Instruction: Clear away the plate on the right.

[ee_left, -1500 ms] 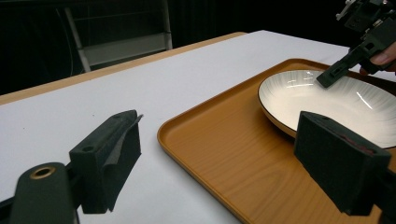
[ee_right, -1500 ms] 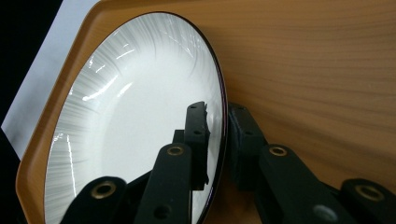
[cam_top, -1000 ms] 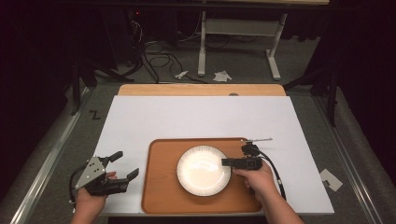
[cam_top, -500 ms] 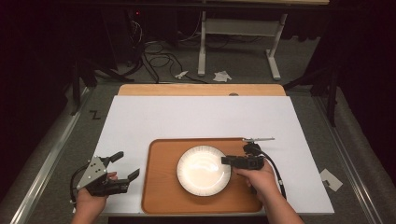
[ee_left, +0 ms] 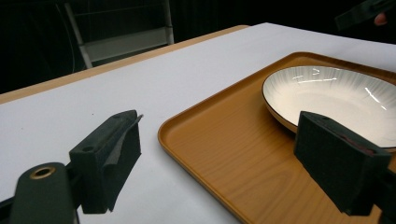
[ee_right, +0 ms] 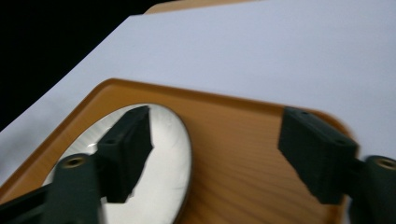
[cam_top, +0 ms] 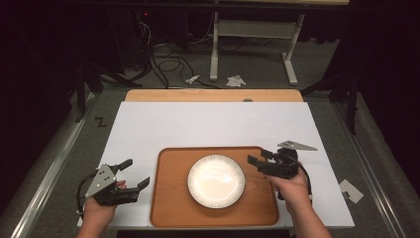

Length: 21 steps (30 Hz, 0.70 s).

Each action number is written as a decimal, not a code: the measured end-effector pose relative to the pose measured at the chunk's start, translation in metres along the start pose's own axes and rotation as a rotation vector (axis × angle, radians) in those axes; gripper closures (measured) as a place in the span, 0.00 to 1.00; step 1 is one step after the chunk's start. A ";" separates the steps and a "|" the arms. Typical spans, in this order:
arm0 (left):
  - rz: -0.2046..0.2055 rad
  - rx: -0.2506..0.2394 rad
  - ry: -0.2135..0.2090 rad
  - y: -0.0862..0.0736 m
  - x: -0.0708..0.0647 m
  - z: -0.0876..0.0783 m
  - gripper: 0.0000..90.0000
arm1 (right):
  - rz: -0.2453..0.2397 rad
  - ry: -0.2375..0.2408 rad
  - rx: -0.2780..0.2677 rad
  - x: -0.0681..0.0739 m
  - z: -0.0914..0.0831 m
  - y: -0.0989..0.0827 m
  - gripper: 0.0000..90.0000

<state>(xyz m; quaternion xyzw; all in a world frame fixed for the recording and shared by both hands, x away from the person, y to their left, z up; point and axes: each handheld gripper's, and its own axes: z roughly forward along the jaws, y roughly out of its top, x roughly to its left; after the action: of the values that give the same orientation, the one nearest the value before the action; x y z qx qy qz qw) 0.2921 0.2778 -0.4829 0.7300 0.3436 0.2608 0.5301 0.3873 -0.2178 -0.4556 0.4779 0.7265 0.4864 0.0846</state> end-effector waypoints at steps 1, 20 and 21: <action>0.002 0.001 0.000 0.001 0.000 0.001 0.17 | -0.006 -0.016 -0.009 -0.003 -0.004 0.001 0.17; 0.016 0.026 0.014 0.003 -0.004 0.015 0.17 | -0.067 -0.261 -0.166 -0.062 -0.097 -0.040 0.00; 0.015 0.024 0.013 0.003 -0.005 0.014 0.17 | -0.075 -0.261 -0.156 -0.062 -0.096 -0.041 0.00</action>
<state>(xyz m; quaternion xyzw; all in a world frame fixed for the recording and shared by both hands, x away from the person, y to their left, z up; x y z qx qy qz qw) 0.3004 0.2650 -0.4848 0.7372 0.3446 0.2655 0.5169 0.3383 -0.3287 -0.4595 0.5016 0.6868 0.4717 0.2330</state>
